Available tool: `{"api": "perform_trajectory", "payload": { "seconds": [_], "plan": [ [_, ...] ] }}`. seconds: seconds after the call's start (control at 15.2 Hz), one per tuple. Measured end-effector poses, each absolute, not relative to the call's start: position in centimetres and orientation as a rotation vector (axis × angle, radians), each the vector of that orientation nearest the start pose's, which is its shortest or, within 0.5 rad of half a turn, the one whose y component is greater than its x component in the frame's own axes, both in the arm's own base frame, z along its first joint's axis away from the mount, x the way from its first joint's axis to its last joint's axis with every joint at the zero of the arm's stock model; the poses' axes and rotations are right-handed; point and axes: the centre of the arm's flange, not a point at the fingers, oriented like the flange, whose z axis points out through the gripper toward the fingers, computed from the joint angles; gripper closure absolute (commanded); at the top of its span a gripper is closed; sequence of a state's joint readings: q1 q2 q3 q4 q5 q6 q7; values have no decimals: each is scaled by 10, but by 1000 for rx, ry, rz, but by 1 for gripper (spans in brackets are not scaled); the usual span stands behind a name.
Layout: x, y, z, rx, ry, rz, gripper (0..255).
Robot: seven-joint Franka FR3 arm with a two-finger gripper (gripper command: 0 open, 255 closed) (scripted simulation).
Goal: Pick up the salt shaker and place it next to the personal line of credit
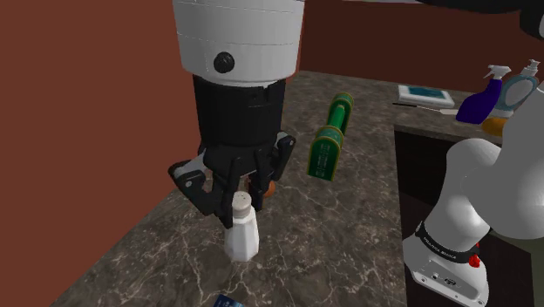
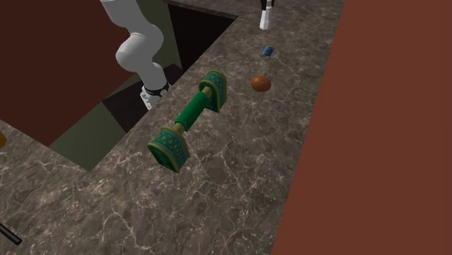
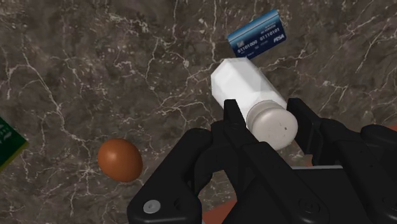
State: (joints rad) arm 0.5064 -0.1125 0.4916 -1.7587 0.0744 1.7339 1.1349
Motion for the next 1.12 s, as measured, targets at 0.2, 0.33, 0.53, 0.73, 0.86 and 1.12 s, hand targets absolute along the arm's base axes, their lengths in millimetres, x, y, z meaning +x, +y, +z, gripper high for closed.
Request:
{"api": "perform_trajectory", "payload": {
  "seconds": [0.2, 0.33, 0.53, 0.73, 0.86, 1.12],
  "plan": [
    [275, 461, 586, -3058, 225, -27, 255],
    [275, 460, 576, -3058, 225, -28, 255],
    [274, 461, 561, -3058, 225, -27, 255],
    [274, 461, 544, -3058, 225, -27, 255],
    [275, 461, 534, -3058, 225, -28, 255],
    [275, 461, 514, -3058, 225, -28, 255]
  ]
}}
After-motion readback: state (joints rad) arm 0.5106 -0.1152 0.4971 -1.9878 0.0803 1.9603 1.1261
